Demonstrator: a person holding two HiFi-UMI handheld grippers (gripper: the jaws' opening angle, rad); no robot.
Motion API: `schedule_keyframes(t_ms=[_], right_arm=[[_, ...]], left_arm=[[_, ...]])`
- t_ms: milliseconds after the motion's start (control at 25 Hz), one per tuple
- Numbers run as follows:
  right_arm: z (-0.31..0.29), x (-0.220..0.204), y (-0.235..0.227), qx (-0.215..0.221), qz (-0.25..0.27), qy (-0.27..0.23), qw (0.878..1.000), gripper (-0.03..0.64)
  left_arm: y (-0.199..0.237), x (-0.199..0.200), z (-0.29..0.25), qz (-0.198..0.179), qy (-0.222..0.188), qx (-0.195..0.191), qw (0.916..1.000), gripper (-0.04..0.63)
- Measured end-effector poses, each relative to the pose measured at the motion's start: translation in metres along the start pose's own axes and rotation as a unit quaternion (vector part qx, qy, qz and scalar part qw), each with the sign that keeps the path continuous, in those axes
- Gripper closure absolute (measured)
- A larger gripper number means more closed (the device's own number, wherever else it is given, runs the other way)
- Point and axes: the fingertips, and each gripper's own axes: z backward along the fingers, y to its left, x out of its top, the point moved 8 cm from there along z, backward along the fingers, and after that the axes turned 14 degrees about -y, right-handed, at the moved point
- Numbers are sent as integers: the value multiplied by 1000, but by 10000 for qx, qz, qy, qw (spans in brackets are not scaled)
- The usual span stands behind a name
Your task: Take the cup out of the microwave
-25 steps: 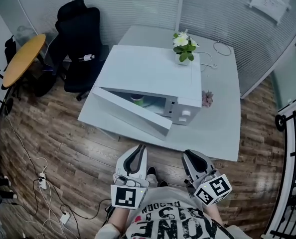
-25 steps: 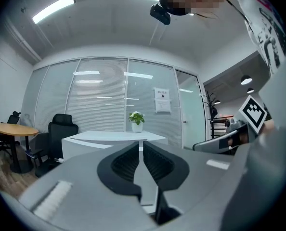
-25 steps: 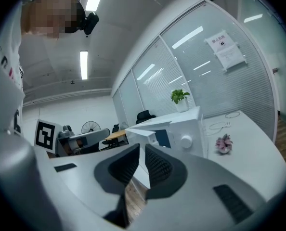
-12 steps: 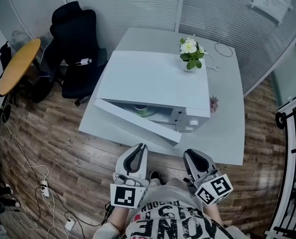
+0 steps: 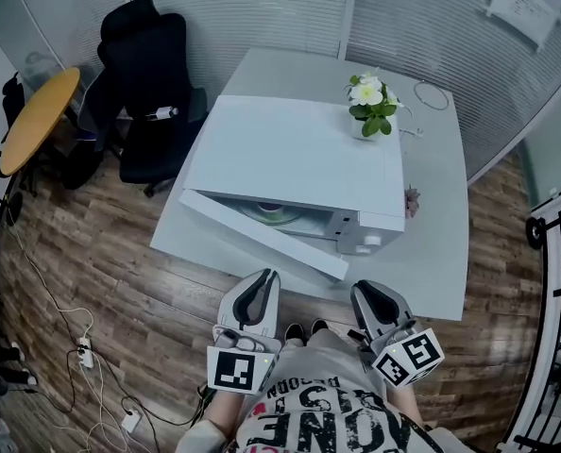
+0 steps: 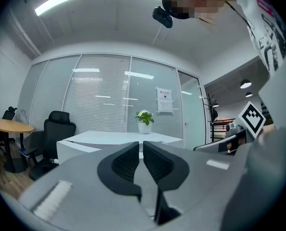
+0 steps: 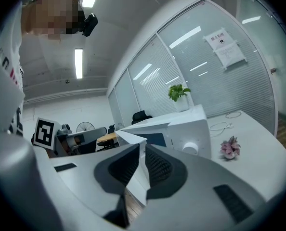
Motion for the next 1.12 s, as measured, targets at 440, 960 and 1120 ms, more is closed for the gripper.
schedule_keyframes(t_ms=[440,960,1120], right_arm=[[-17,8,-16,965,-120,350,9946,568],[-23,-6,-21,1670,-287,544,9840,464],[-26,-12,-24,1781,-370,557,9817,459]], left_arm=[[-8,12,-16,-33,-166,483,9987,557],[-21,13,-14,-69,-91,853,9963,557],[-26,13,-12,-96,-31,924,9957,558]])
